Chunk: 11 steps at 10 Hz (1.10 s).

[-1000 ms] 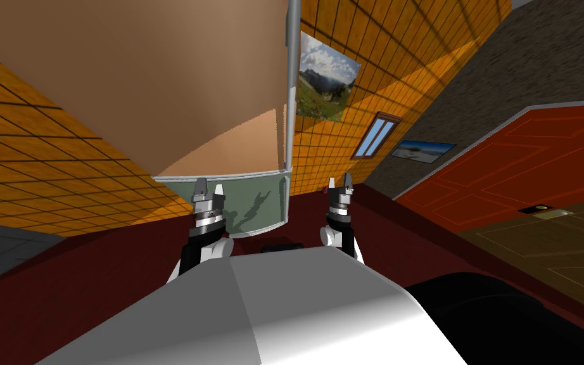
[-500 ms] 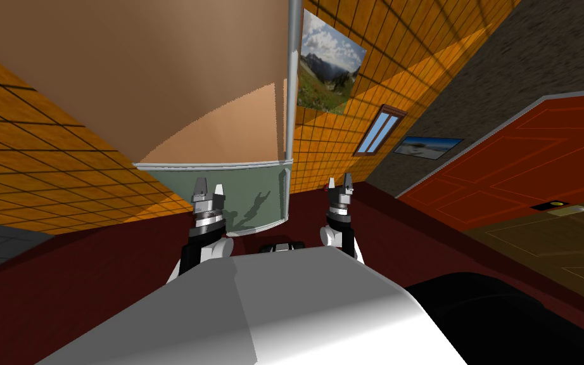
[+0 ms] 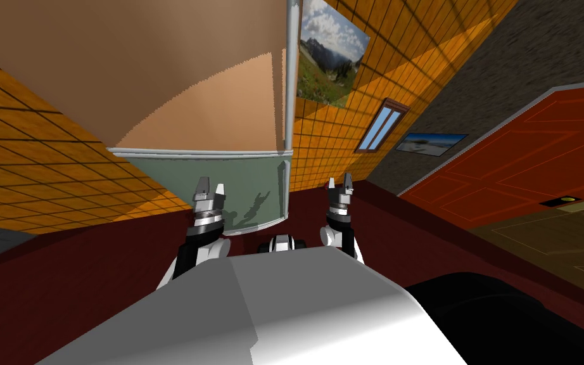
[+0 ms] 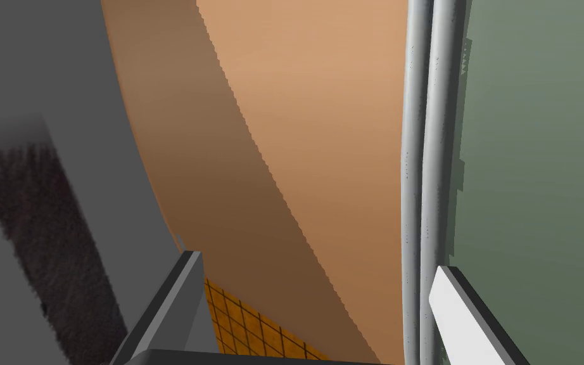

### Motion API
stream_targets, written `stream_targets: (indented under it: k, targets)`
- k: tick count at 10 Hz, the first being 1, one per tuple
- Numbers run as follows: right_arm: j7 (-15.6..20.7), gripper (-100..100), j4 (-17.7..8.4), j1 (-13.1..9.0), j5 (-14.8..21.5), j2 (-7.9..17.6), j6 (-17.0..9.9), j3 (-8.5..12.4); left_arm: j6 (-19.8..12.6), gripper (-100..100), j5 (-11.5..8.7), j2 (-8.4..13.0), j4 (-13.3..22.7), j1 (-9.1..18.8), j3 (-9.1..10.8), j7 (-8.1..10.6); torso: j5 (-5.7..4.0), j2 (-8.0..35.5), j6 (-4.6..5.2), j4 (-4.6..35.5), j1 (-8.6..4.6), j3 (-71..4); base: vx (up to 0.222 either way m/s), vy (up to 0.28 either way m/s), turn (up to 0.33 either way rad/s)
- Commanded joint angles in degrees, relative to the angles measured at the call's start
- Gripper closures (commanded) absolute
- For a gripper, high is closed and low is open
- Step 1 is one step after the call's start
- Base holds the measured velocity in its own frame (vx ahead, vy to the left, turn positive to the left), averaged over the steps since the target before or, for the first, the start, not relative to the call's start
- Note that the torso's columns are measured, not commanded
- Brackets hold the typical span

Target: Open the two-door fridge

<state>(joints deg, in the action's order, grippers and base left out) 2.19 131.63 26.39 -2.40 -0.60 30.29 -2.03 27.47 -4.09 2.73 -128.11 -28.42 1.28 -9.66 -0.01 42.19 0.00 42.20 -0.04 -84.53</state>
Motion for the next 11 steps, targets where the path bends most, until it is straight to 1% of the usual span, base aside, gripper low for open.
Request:
stream_targets:
  k: [1,3,6,10,11]
  targets:
    - [0.0,0,0.0,0.0,0.0,0.0,0.0,0.0,-2.4,-100,0.2,3.3,-0.7,0.2,0.22,-0.09,0.00,0.0,0.00,0.1,-0.01,0.0,0.024,-0.042,-0.024]
    - [0.0,0,0.0,0.0,0.0,0.0,0.0,0.0,-4.9,-100,0.3,5.2,-1.5,0.5,0.44,-0.18,0.00,0.1,0.00,0.1,0.01,0.0,0.034,-0.046,-0.026]
    - [0.0,0,0.0,0.0,0.0,0.0,0.0,0.0,-9.5,-100,0.7,7.5,-3.0,0.9,0.84,-0.34,0.00,0.1,0.00,0.1,0.00,0.0,0.044,-0.066,-0.032]
    - [0.0,0,0.0,0.0,0.0,0.0,0.0,0.0,-16.3,-100,1.2,9.5,-5.3,1.6,1.48,-0.61,0.01,0.1,0.00,0.1,0.03,0.0,0.054,-0.070,-0.041]
    - [0.0,0,0.0,0.0,0.0,0.0,0.0,0.0,-16.9,-100,1.2,9.5,-5.3,1.6,1.48,-0.61,-0.01,0.1,0.00,0.1,-0.04,0.0,0.041,-0.062,-0.010]
